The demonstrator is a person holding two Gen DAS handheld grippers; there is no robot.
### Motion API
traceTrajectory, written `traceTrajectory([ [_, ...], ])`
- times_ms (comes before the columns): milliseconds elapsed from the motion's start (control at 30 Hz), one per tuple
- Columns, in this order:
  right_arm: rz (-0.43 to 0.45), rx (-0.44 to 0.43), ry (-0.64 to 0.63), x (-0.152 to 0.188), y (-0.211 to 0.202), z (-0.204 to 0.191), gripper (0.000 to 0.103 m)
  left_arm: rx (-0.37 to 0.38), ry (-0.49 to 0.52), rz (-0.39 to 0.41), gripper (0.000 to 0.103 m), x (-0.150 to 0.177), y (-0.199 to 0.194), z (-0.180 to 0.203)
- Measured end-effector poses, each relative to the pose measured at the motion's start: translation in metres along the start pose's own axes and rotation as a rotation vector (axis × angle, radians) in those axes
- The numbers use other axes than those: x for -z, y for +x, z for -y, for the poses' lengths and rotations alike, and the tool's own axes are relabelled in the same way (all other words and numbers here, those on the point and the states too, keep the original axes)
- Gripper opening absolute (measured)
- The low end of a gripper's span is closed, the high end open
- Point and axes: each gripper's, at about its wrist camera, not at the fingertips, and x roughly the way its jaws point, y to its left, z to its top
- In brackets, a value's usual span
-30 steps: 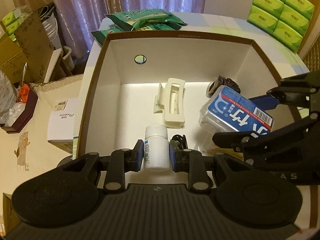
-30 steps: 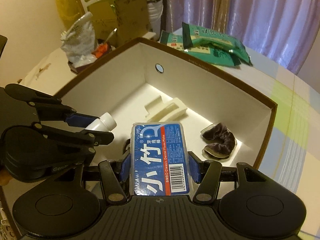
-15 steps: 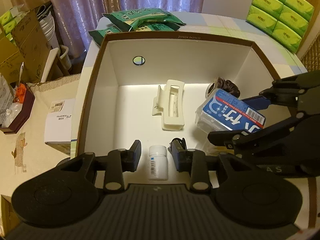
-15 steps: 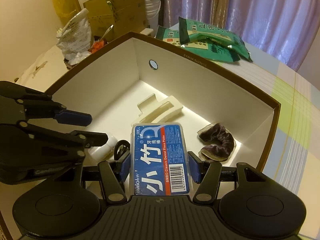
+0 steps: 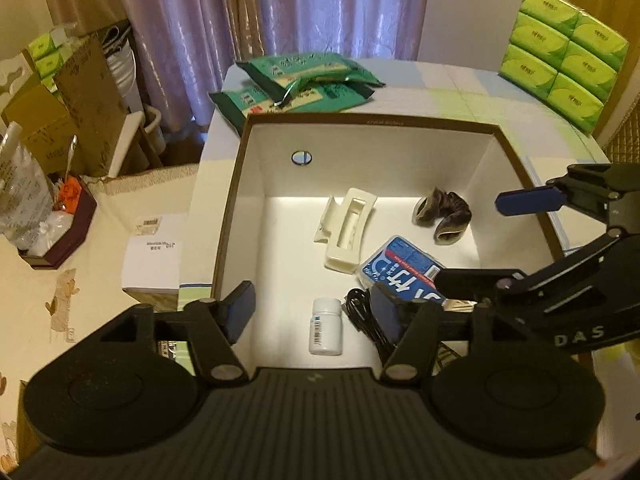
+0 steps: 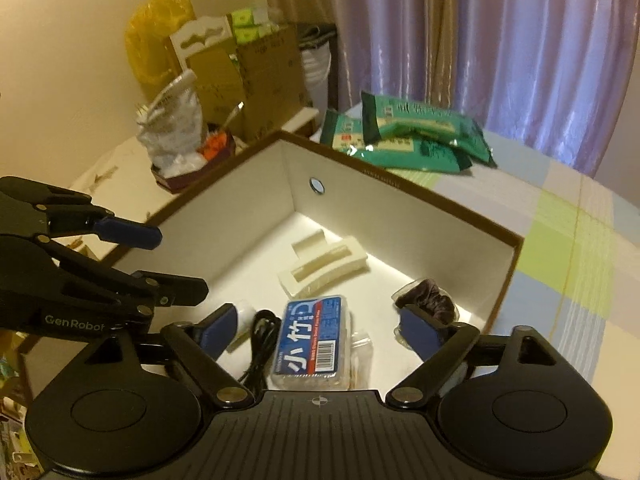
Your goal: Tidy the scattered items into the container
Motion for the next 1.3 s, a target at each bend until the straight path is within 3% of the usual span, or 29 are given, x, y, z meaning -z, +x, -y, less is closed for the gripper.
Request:
traceTrajectory([
  [167, 0.047, 0.017, -0.008, 0.008, -0.027, -0.009, 0.101, -0.011, 0.000, 0.017, 0.078, 0.007, -0.020, 0.007],
  [600, 0.111, 0.045, 0.035, 0.032, -0.079, -0.019, 0.101, -0.093, -0.036, 0.083, 0.098, 0.032, -0.075, 0.027],
  [1300, 0.117, -0.009, -0.034, 0.089, -0.146, -0.031, 0.101, -0.182, -0.113, 0.148, 0.100, 0.081, -0.146, 0.080],
])
